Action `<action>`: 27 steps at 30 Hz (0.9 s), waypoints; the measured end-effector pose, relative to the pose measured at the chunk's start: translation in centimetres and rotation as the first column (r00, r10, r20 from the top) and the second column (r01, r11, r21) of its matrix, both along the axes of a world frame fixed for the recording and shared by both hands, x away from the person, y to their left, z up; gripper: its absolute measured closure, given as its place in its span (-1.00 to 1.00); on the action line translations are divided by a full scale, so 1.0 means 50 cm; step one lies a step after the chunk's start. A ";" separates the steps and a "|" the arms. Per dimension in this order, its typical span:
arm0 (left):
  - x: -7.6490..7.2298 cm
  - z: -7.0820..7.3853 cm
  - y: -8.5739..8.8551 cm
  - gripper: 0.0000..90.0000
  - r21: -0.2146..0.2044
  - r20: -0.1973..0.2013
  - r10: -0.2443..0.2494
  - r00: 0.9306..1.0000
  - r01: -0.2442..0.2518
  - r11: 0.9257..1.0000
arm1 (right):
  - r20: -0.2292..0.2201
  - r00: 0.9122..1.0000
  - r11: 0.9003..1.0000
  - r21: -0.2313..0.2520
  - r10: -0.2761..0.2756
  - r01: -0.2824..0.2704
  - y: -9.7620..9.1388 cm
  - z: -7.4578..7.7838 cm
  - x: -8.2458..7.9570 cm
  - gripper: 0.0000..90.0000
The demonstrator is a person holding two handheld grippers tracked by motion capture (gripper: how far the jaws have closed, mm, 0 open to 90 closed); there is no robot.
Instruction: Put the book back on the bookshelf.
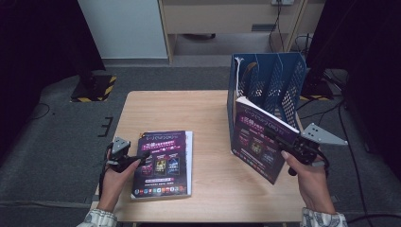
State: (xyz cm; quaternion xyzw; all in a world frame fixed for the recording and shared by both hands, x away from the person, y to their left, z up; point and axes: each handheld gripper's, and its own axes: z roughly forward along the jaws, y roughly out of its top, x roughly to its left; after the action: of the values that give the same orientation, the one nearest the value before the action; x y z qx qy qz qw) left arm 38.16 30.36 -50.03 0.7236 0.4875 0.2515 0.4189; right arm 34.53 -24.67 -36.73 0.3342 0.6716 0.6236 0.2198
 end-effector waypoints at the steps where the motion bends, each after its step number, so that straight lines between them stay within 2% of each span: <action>1: 0.000 0.000 0.000 -0.87 0.001 0.001 0.000 1.000 0.000 1.000 | -0.002 1.000 1.000 0.002 -0.005 0.005 -0.006 0.002 -0.001 0.83; 7: -0.001 0.001 0.001 -0.87 0.004 0.003 0.001 1.000 -0.001 1.000 | -0.011 1.000 1.000 -0.006 -0.025 0.025 -0.021 0.009 -0.003 0.83; 19: -0.001 0.002 0.002 -0.87 0.002 0.003 0.002 1.000 -0.002 1.000 | -0.011 0.999 0.999 -0.014 -0.038 0.038 -0.025 0.015 -0.005 0.83; 27: 0.002 0.000 0.004 -0.86 0.020 0.002 0.003 1.000 -0.004 1.000 | -0.008 0.999 0.999 -0.005 -0.052 0.052 -0.031 0.051 -0.010 0.83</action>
State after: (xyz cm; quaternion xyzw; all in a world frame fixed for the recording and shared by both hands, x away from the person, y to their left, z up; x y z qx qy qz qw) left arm 38.26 30.55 -50.04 0.7266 0.4860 0.2576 0.4118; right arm 34.05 -26.20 -34.19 0.3536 0.6650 0.6148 0.2339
